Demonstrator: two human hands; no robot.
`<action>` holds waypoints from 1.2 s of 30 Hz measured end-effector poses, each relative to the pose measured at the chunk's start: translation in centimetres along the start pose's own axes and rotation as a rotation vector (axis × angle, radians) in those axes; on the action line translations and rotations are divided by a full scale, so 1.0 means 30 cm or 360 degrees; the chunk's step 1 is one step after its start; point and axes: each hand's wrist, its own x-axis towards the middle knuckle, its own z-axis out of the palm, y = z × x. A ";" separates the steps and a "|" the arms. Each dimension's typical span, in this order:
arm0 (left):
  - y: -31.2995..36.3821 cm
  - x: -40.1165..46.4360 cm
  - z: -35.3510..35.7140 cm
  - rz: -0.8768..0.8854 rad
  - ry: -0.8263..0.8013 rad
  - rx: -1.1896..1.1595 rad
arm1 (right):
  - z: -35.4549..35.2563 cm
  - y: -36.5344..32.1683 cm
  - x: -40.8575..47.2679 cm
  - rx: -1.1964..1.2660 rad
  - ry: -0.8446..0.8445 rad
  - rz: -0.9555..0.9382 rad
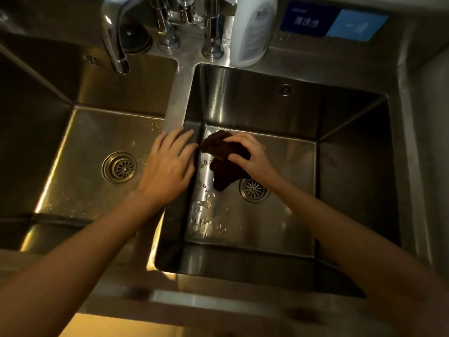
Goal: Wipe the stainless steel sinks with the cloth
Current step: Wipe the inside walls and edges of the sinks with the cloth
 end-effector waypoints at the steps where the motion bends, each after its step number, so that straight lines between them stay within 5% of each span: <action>1: 0.001 0.003 0.003 0.0006 0.0008 0.0002 | 0.011 0.026 0.014 -0.0008 0.0009 0.0004; 8: 0.013 0.001 -0.006 0.0164 0.0101 -0.0046 | 0.046 0.221 0.112 -0.0132 0.0131 0.0037; 17: -0.009 0.014 0.015 0.0245 0.0040 -0.0074 | 0.174 0.417 0.142 -0.0308 -0.0024 0.0150; 28: -0.002 0.015 0.004 0.0185 0.0048 -0.0153 | 0.298 0.520 0.026 -0.1225 -0.0233 0.0212; 31: 0.001 0.013 0.000 0.0195 0.0078 -0.0155 | 0.319 0.526 -0.021 -0.1375 -0.0360 0.0035; 36: -0.002 0.009 0.005 0.0213 0.0122 -0.0176 | 0.304 0.571 0.007 -0.1461 -0.0493 0.0154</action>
